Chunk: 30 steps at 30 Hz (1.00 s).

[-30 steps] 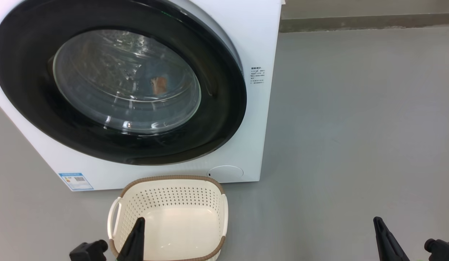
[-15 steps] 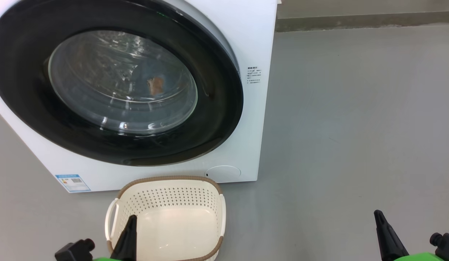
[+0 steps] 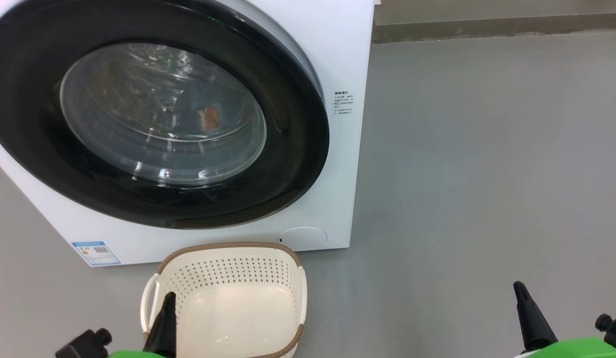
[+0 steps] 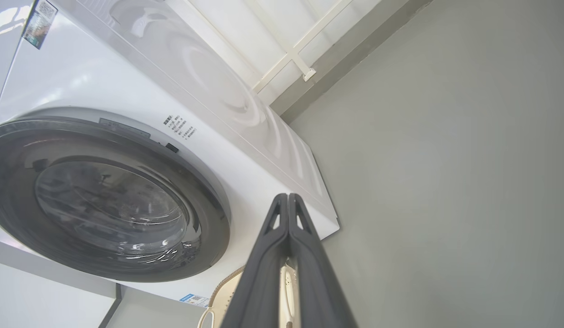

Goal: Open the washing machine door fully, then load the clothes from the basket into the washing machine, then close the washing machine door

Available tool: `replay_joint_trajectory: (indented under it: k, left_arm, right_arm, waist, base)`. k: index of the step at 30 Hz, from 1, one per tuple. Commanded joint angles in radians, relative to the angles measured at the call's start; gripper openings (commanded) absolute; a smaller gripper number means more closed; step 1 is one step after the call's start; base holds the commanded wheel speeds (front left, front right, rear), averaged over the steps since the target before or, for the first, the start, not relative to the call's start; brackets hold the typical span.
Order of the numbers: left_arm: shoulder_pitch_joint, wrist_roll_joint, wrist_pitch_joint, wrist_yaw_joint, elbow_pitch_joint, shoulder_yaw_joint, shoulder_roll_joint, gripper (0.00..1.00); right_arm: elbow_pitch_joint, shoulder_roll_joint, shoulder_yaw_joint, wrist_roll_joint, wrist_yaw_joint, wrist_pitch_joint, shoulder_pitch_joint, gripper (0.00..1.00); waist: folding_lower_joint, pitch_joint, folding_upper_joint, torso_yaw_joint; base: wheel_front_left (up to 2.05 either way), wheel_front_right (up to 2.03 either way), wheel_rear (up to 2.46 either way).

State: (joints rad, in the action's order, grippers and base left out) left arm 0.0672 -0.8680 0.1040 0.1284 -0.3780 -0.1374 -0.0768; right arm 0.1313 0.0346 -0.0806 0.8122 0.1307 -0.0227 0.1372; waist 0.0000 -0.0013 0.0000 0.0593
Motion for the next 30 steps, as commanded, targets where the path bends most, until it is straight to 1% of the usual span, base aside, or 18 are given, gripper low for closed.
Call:
replay_joint_trajectory:
  k: [1, 30]
  left_arm:
    - [0.034, -0.026, -0.009, 0.001, 0.035, 0.025, -0.007, 0.00]
    - [0.036, -0.323, -0.092, 0.002, 0.075, 0.114, 0.004, 0.00]
  right_arm:
    - [-0.020, 0.019, 0.007, 0.027, 0.000, 0.003, -0.050, 0.00]
    - [0.034, 0.029, 0.007, 0.357, 0.000, 0.045, -0.129, 0.00]
  waist:
    - [0.0000, 0.000, 0.0000, -0.001]
    - [0.0000, 0.002, 0.0000, -0.025]
  base:
    - [0.00, 0.00, 0.00]
    - [0.00, 0.00, 0.00]
